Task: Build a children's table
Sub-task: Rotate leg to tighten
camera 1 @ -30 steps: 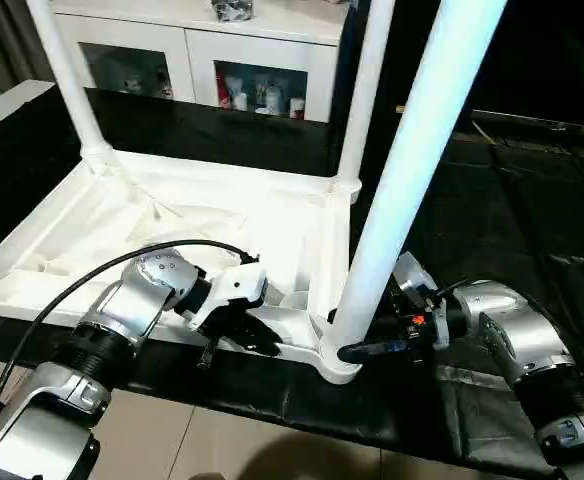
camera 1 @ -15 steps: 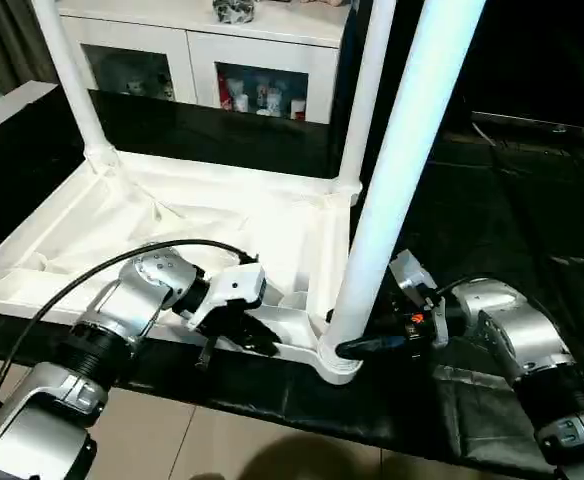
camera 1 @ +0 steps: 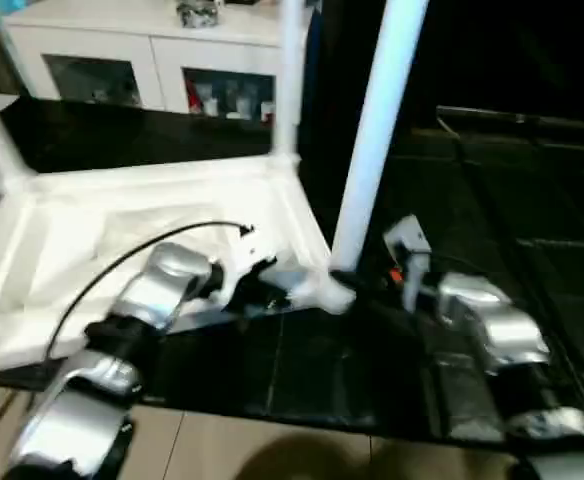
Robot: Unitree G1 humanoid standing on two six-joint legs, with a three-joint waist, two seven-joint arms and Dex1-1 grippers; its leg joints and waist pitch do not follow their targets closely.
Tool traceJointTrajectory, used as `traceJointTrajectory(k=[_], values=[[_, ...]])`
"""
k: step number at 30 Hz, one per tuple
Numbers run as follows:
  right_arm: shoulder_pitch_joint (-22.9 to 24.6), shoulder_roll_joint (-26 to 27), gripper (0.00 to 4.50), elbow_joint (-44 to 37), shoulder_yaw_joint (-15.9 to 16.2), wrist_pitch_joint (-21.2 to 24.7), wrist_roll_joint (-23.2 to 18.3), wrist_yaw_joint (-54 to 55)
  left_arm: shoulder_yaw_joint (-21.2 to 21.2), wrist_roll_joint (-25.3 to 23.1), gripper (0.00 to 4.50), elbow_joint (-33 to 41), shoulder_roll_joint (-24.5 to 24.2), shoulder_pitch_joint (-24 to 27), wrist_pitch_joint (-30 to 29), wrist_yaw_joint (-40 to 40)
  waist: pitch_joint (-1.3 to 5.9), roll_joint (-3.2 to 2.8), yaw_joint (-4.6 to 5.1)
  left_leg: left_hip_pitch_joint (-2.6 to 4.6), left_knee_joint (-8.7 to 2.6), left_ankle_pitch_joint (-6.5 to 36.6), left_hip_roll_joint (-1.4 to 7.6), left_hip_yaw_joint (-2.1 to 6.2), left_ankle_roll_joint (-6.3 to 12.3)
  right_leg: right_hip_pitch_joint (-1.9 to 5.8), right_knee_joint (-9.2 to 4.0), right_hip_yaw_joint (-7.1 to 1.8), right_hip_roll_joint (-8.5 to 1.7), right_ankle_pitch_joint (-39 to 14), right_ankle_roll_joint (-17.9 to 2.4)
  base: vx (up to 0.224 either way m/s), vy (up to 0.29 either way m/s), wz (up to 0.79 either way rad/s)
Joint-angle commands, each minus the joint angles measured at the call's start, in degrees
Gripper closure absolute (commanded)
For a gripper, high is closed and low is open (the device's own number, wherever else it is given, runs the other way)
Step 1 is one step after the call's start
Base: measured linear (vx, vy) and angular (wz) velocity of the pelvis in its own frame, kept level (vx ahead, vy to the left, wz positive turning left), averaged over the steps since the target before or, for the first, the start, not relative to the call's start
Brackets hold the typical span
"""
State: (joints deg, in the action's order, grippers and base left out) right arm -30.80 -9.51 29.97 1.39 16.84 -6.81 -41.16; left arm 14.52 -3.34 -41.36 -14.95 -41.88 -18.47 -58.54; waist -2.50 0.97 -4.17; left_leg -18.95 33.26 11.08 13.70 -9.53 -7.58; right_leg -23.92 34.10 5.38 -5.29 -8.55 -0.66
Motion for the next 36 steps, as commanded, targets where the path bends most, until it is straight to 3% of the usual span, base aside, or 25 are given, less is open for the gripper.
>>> traceJointTrajectory(k=[1,7,8,16,23,27,34,36], values=[[-0.59,5.98,2.54,2.11,4.98,2.07,1.22,2.76,-0.16,1.71,4.5,0.72,5.83,-2.94,-0.27,4.33,3.42,-0.1,-0.29,-0.62,-3.88,13.16,-1.56,-0.81,0.73,3.09,-5.08,-1.73,-1.92,-25.78,-6.68,0.0,0.0,0.0],[-1.28,8.19,2.54,3.03,3.5,1.78,0.04,4.76,-0.49,1.77,4.5,0.84,6.55,-2.98,-0.51,5.35,3.65,-0.18,-0.35,-0.84,-4.02,11.79,-1.22,-0.84,1.68,3.51,-3.99,-2.11,-1.86,-16.27,-10.02,0.0,0.0,0.0],[-0.86,8.48,2.21,2.49,3.03,1.47,-0.74,4.03,-0.07,1.34,4.5,0.99,6.02,-2.64,0.32,4.62,3.63,-0.22,-0.35,-0.9,-4.02,11.54,-1.24,-0.91,1.84,3.6,-3.87,-2.18,-1.88,-15.18,-10.61,0.0,0.0,0.0],[1.07,6.66,1.68,0.27,2.92,1.01,-1.71,0.19,1.26,-0.05,4.5,1.57,3.09,-1.3,2.54,0.87,3.44,-0.4,-0.35,-0.84,-4.23,12.89,-1.22,-0.89,1.91,3.68,-4.32,-2.18,-2.04,-17.89,-9.93,0.0,0.0,0.0],[3.55,-1.55,0.92,-4.4,4.15,0.88,-5.07,-14.79,2.53,0.27,4.5,3.08,-1.33,0.01,5.72,-7.31,3.33,-0.55,-0.8,-0.7,-4.25,13.63,-0.95,-0.92,2.77,3.65,-4.34,-2.25,-2.05,-17.48,-10.53,0.0,0.0,0.0],[3.55,-4.71,0.48,-4.57,4.25,0.63,-5.37,-19.62,3.5,0.64,4.5,3.89,-2.95,0.65,8.38,-11.59,3.4,-0.34,-1.22,-0.64,-4.2,13.5,-0.87,-0.97,2.76,3.62,-4.3,-2.26,-2.17,-17.95,-10.91,0.0,0.0,0.0],[3.04,-10.93,0.06,-4.38,6.21,-1.57,-6.17,-31.86,6.4,0.45,4.5,6.06,-7.06,2.32,13.37,-21.64,3.49,-0.22,-2.09,-0.7,-4.1,12.23,-0.47,-1.13,3.08,3.6,-3.75,-2.3,-2.15,-15.2,-11.92,0.0,0.0,0.0],[3.15,-12.8,0.06,-5.1,7.53,-1.14,-6.91,-36.64,6.9,0.43,4.5,6.36,-7.79,2.57,14.32,-23.3,3.53,-0.22,-2.61,-0.38,-3.95,12.17,-0.42,-1.32,3.26,3.39,-3.6,-2.38,-2.11,-13.78,-12.77,0.0,0.0,0.0]])
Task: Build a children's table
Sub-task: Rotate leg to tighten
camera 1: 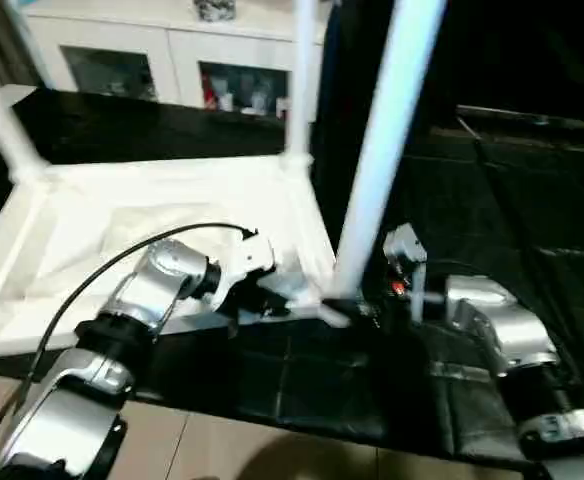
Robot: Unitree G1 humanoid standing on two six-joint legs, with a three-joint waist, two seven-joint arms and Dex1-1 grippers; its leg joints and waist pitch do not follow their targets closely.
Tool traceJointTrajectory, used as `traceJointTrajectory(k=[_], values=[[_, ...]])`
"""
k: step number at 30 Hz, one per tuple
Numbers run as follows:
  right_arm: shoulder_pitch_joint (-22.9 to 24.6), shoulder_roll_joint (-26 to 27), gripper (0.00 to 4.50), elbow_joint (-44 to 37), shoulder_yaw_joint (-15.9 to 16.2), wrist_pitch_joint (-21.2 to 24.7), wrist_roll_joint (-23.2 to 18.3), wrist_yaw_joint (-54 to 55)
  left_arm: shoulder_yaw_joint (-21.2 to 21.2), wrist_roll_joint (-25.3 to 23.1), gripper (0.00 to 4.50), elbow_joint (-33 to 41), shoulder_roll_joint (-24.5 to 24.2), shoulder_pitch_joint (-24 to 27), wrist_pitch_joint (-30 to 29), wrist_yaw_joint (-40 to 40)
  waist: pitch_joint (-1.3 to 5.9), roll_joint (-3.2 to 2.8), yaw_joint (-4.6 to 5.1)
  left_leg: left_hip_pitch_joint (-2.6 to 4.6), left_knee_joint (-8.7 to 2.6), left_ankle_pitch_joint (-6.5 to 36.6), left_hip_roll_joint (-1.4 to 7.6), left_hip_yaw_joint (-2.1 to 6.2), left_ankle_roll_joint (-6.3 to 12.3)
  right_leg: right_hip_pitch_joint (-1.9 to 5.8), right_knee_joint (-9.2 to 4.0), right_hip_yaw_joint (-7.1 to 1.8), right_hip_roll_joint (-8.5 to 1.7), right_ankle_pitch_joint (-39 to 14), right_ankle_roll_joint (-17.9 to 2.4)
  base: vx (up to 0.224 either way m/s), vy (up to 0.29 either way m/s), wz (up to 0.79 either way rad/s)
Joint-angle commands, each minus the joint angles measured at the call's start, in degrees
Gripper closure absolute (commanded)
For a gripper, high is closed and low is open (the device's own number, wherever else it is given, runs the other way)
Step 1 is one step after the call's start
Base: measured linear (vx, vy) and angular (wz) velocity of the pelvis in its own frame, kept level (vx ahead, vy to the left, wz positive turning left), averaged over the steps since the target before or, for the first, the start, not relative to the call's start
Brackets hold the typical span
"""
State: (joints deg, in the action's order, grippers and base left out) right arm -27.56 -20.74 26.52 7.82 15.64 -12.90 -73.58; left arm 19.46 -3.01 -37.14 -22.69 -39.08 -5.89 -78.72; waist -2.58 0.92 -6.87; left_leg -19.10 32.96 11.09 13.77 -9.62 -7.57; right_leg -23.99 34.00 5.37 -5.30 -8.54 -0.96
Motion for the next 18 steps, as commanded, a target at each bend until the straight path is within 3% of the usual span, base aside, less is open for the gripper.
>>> traceJointTrajectory(k=[1,4,12,18], values=[[-0.06,-2.38,0.06,-2.08,1.74,0.12,-1.18,-6.56,2.29,0.18,4.5,2.49,-0.42,-0.06,2.01,-4.11,3.61,-0.2,-0.03,-0.15,-3.65,12.16,-0.46,-1.24,3.23,3.46,-3.43,-2.4,-2.1,-13.39,-12.72,0.0,0.0,0.0],[-0.05,-3.17,0.06,-2.49,2.34,0.17,-1.44,-9.04,2.7,0.32,4.5,3.04,-0.85,0.22,2.33,-5.32,3.54,-0.11,-0.34,-0.48,-3.7,12.25,-0.44,-1.16,3.37,3.67,-3.35,-2.34,-2.22,-14.13,-12.44,0.0,0.0,0.0],[-1.15,-4.35,0.06,-0.4,4.2,-1.35,-1.62,-14.03,4.13,0.74,4.5,5.72,-2.34,1.62,3.57,-9.06,3.59,0.08,-1.01,-0.44,-3.67,11.31,-0.44,-1.17,2.72,3.57,-3.33,-2.38,-2.24,-15.26,-11.79,0.0,0.0,0.0],[-1.36,-4.35,0.59,0.1,4.62,-1.33,-1.4,-15.26,4.65,0.64,4.5,6.47,-2.87,2.1,4.09,-10.0,3.66,0.05,-1.0,-0.53,-3.63,10.99,-0.5,-1.11,2.51,3.67,-3.3,-2.35,-2.21,-15.25,-11.4,0.0,0.0,0.0]])
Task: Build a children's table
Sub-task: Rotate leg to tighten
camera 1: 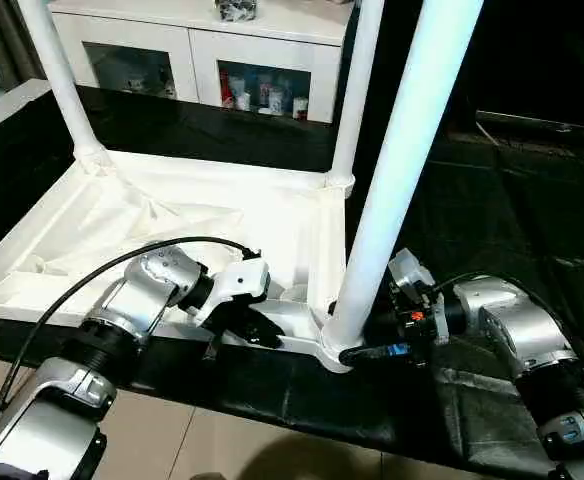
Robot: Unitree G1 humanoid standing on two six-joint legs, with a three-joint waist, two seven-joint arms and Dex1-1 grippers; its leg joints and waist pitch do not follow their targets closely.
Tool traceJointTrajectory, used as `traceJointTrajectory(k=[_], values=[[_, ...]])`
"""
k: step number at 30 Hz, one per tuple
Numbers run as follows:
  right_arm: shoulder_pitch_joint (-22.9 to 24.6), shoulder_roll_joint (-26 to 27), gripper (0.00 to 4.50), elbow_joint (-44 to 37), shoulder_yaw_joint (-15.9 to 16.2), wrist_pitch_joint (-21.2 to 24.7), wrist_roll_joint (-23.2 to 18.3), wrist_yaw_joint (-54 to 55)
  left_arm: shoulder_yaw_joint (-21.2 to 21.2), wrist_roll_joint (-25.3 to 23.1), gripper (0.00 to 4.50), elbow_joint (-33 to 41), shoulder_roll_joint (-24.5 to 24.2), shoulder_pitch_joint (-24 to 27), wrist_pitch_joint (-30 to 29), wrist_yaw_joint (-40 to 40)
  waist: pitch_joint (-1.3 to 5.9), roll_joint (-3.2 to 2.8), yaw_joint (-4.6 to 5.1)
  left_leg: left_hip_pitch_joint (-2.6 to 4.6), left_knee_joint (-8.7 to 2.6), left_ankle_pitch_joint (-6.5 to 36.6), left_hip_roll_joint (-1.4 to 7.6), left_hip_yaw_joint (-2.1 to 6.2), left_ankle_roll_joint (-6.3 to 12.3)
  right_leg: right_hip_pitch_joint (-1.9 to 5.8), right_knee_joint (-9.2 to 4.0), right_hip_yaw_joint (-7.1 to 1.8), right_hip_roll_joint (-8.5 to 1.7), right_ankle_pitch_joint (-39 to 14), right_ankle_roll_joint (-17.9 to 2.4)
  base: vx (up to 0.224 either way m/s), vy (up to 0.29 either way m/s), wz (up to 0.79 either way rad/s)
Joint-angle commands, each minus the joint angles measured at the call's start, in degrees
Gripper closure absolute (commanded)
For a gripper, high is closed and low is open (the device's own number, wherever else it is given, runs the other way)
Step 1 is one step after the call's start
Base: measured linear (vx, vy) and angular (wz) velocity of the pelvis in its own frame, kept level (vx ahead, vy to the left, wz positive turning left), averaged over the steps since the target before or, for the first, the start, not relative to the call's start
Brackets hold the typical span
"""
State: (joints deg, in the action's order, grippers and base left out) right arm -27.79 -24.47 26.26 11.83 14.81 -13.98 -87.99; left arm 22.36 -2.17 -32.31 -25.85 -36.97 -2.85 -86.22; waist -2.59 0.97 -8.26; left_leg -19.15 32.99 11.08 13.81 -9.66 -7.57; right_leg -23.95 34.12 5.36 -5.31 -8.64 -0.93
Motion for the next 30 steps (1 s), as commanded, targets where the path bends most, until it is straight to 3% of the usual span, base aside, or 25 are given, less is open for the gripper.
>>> traceJointTrajectory(k=[1,15,20,28,30], values=[[-1.19,-0.61,0.59,0.52,0.64,-0.56,-0.23,-0.96,1.83,-0.19,4.5,1.74,0.19,0.07,1.14,-2.57,3.73,0.0,0.39,-0.46,-3.63,10.81,-0.58,-1.08,2.5,3.64,-3.38,-2.33,-2.18,-14.96,-11.44,0.0,0.0,0.0],[-1.05,-0.01,1.91,0.78,0.38,-0.19,-0.84,-1.04,1.99,-0.16,4.5,1.6,0.05,0.12,1.31,-2.12,3.84,-0.24,0.43,-0.41,-3.54,10.49,-0.59,-1.08,2.41,3.71,-3.15,-2.31,-2.06,-13.07,-12.25,0.0,0.0,0.0],[-0.84,0.14,2.26,0.61,0.47,0.09,-0.99,-1.05,1.89,-0.24,4.5,1.3,0.12,0.01,1.21,-1.78,3.74,-0.2,0.42,-0.29,-3.58,11.69,-0.63,-1.1,2.25,3.68,-3.43,-2.29,-2.09,-15.09,-11.76,0.0,0.0,0.0],[-0.43,0.84,2.37,0.25,0.26,0.87,-1.09,0.52,1.41,0.08,4.5,1.28,0.68,0.14,0.01,-0.79,3.73,-0.13,0.47,-0.36,-3.58,11.32,-0.63,-1.07,2.22,3.69,-3.37,-2.28,-2.06,-15.05,-11.64,0.0,0.0,0.0],[-0.78,3.14,2.37,1.44,-1.83,1.11,-0.86,6.85,-0.02,0.19,4.5,0.12,2.54,-0.66,-2.94,3.26,3.63,0.03,0.57,-0.39,-3.61,11.48,-0.71,-1.08,1.94,3.64,-3.51,-2.27,-2.11,-16.69,-11.01,0.0,0.0,0.0]])
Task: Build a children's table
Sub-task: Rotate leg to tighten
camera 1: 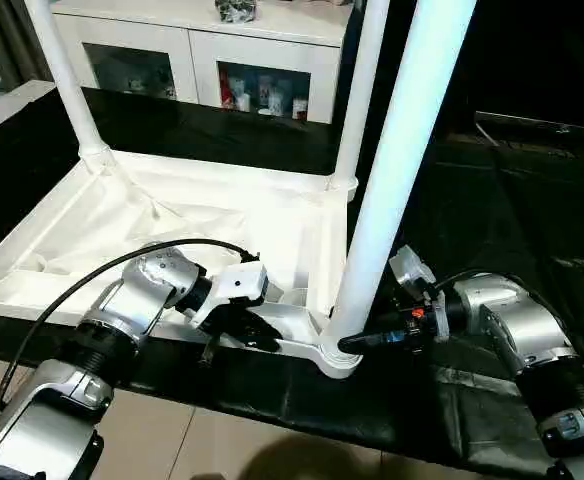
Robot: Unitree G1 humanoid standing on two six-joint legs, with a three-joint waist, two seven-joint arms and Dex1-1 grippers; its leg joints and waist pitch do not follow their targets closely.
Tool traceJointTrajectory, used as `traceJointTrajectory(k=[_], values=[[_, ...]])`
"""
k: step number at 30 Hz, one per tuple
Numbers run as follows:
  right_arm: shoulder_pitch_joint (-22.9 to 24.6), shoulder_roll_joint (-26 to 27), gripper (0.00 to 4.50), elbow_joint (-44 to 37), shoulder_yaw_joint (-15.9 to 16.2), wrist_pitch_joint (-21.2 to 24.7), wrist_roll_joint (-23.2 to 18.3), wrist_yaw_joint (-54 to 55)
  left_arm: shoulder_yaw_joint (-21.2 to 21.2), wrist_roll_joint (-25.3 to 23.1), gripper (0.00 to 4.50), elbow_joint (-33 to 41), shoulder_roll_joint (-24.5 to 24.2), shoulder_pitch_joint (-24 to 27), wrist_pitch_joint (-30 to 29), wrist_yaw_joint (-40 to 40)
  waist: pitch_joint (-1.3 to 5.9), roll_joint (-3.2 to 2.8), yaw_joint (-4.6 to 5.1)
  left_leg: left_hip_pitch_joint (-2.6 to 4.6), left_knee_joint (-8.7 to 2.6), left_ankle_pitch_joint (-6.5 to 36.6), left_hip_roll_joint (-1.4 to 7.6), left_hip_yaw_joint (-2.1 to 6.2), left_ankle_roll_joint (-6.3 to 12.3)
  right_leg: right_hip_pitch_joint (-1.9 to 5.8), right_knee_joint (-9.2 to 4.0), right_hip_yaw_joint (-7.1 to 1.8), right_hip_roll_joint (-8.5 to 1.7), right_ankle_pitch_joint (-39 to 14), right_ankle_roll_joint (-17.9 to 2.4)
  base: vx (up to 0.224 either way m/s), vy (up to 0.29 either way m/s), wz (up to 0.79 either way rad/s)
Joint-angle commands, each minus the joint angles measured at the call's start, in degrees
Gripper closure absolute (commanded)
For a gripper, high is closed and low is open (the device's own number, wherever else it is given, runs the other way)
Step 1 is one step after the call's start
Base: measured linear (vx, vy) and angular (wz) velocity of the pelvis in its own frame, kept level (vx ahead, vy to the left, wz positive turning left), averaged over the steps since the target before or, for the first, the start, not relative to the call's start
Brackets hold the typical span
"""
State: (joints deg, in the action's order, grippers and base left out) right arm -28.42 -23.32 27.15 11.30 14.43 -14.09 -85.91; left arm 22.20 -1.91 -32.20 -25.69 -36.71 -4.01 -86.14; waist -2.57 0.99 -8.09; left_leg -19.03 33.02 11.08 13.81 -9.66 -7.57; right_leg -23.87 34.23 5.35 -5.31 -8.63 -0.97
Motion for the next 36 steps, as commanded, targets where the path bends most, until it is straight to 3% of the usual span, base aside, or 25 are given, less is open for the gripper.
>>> traceJointTrajectory(k=[1,4,6,9,12,17,20,21,23,31,34,36], values=[[-0.15,2.0,2.38,0.56,-1.29,1.49,-0.75,4.78,0.14,-0.08,4.5,0.0,2.38,-0.92,-1.77,3.18,3.62,0.01,0.4,-0.51,-3.64,11.48,-0.7,-1.08,1.95,3.56,-3.62,-2.26,-2.11,-16.71,-10.97,0.0,0.0,0.0],[-0.28,5.37,2.42,2.8,-2.88,0.66,1.05,14.12,-1.84,0.0,4.5,-2.7,5.09,-2.42,-3.55,8.87,3.29,0.03,0.72,-0.23,-3.59,13.42,-1.22,-1.04,0.79,3.08,-4.69,-2.02,-2.15,-24.87,-7.76,0.0,0.0,0.0],[-0.45,6.94,2.44,3.88,-3.41,0.19,2.08,18.58,-2.69,-0.17,4.5,-4.09,6.41,-3.22,-4.62,11.95,3.32,0.2,1.17,-0.57,-3.78,13.53,-1.24,-0.75,0.58,3.44,-4.87,-1.86,-2.22,-27.03,-6.15,0.0,0.0,0.0],[-1.58,12.48,2.47,5.85,-5.46,0.64,3.54,31.27,-4.78,-0.42,4.5,-6.91,10.34,-5.35,-8.64,20.24,3.35,0.12,2.53,-0.69,-3.76,13.76,-1.39,-0.65,0.34,3.22,-5.03,-1.75,-2.08,-27.54,-5.7,0.0,0.0,0.0],[-1.97,15.3,2.5,5.67,-6.02,1.4,4.46,36.48,-5.81,-0.77,4.5,-8.15,12.37,-6.28,-10.29,24.17,3.35,0.34,3.08,-0.9,-3.74,13.29,-1.55,-0.59,0.71,3.36,-5.06,-1.66,-2.03,-27.28,-5.57,0.0,0.0,0.0],[-2.46,20.64,2.51,4.41,-6.82,3.88,5.43,46.23,-7.61,-1.04,4.5,-10.0,16.23,-7.71,-11.93,31.08,3.48,0.06,3.2,-0.55,-3.79,12.86,-1.41,-0.67,1.15,3.08,-4.92,-1.86,-1.99,-24.53,-6.58,0.0,0.0,0.0],[-2.11,21.94,2.51,3.73,-6.91,3.38,4.58,45.77,-8.0,-1.11,4.5,-10.15,17.2,-7.87,-12.07,32.2,3.55,0.1,3.17,-0.62,-3.82,12.56,-1.31,-0.74,1.51,3.22,-4.66,-2.03,-2.01,-21.58,-7.66,0.0,0.0,0.0],[-2.02,22.09,2.16,3.67,-6.97,3.16,4.41,45.59,-8.0,-1.09,4.5,-10.13,17.32,-7.87,-12.1,32.25,3.56,0.06,3.15,-0.69,-3.83,12.45,-1.29,-0.73,1.6,3.28,-4.56,-2.04,-2.0,-20.9,-7.94,0.0,0.0,0.0],[-1.87,22.22,1.96,3.48,-6.77,2.8,4.49,45.7,-7.84,-1.06,4.5,-9.7,17.33,-7.66,-12.43,32.24,3.6,0.08,3.1,-0.8,-3.87,11.77,-1.25,-0.75,1.88,3.45,-4.26,-2.13,-2.0,-18.44,-8.79,0.0,0.0,0.0],[-0.53,19.41,1.25,1.3,-7.09,2.34,3.66,41.73,-7.34,-1.63,4.5,-8.75,14.48,-6.38,-10.35,28.36,3.56,0.09,3.0,-0.73,-3.95,11.68,-1.19,-0.82,2.14,3.56,-4.29,-2.26,-2.14,-17.84,-9.11,0.0,0.0,0.0],[0.52,16.25,1.09,0.39,-7.0,2.16,2.92,36.82,-6.97,-1.5,4.5,-8.01,12.66,-5.66,-9.2,25.08,3.69,0.11,3.0,-0.87,-3.84,10.56,-1.12,-0.85,2.77,3.77,-3.93,-2.35,-2.12,-14.6,-10.12,0.0,0.0,0.0],[0.98,14.33,0.76,-0.24,-6.92,2.17,2.28,33.64,-6.5,-1.49,4.5,-7.62,11.56,-5.32,-8.65,23.08,3.84,0.05,2.95,-0.77,-3.71,9.2,-1.09,-0.93,3.18,3.84,-3.53,-2.4,-2.07,-11.13,-11.65,0.0,0.0,0.0]])
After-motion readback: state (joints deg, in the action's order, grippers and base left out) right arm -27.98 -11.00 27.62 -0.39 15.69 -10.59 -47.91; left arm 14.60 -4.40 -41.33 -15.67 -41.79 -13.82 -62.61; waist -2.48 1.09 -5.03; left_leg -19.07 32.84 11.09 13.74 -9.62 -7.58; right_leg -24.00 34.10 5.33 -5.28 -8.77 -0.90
